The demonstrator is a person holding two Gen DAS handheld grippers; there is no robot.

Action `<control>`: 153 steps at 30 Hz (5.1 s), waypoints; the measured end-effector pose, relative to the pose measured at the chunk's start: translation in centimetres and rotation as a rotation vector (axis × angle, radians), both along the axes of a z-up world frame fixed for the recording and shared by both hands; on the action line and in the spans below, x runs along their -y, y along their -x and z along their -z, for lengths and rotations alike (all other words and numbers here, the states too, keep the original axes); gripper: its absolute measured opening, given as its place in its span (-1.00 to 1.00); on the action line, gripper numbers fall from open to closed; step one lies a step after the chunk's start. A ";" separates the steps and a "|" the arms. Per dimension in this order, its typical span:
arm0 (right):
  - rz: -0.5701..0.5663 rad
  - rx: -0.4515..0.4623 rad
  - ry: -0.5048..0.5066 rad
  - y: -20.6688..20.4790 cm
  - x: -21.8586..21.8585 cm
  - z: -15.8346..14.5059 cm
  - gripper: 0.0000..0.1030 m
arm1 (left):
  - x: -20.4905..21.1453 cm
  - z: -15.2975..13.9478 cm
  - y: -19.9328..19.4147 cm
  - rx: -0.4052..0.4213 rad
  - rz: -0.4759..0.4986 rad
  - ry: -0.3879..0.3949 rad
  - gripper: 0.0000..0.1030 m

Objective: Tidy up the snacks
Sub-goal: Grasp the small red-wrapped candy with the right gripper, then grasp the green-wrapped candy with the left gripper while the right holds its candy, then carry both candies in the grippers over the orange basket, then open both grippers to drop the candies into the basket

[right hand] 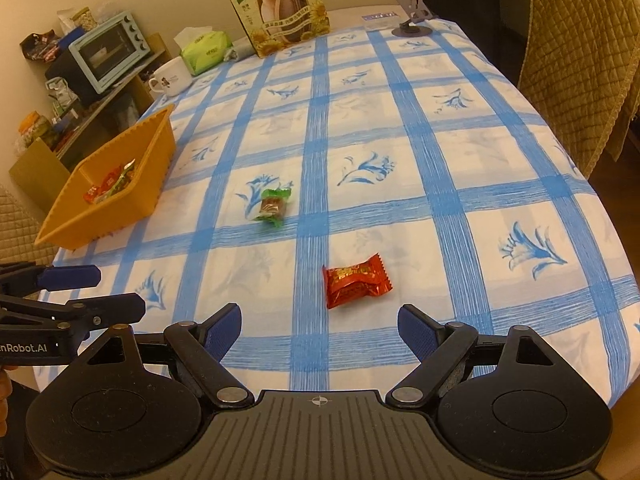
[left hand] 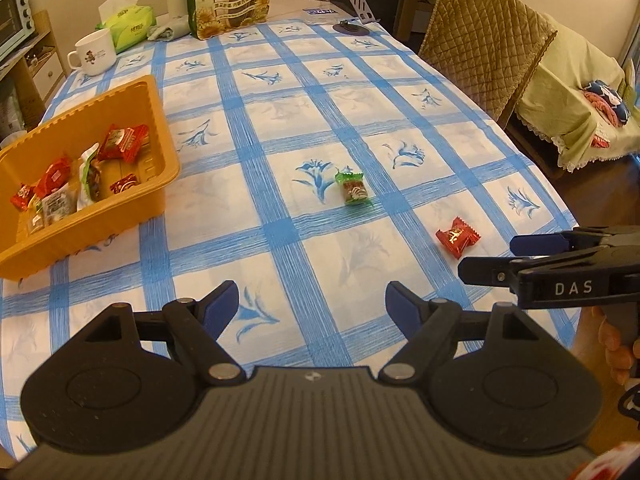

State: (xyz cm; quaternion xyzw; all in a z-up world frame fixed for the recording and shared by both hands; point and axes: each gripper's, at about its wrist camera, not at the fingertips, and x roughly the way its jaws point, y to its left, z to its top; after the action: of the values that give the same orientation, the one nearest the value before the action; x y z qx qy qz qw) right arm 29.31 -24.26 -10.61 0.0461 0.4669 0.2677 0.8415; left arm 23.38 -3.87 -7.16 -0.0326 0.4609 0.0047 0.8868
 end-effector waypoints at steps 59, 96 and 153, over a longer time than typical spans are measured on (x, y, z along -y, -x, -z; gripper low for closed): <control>0.119 0.053 -0.026 -6.4 3.7 0.4 -0.95 | 3.5 6.4 -12.4 0.038 0.068 -0.025 -0.25; 0.015 0.098 0.094 -8.8 -2.0 3.2 -0.55 | -4.2 -0.3 0.0 0.110 -0.238 -0.037 -0.65; -0.171 0.136 -0.124 -0.2 -28.2 -7.0 -0.55 | -29.2 -2.1 1.0 0.114 -0.157 -0.013 -0.64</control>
State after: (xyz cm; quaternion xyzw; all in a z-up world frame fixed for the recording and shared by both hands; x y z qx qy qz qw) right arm 29.53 3.92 -3.58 0.0399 0.3937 0.3694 0.8408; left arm 22.33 25.31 -5.06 -0.0632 0.4058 0.0755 0.9086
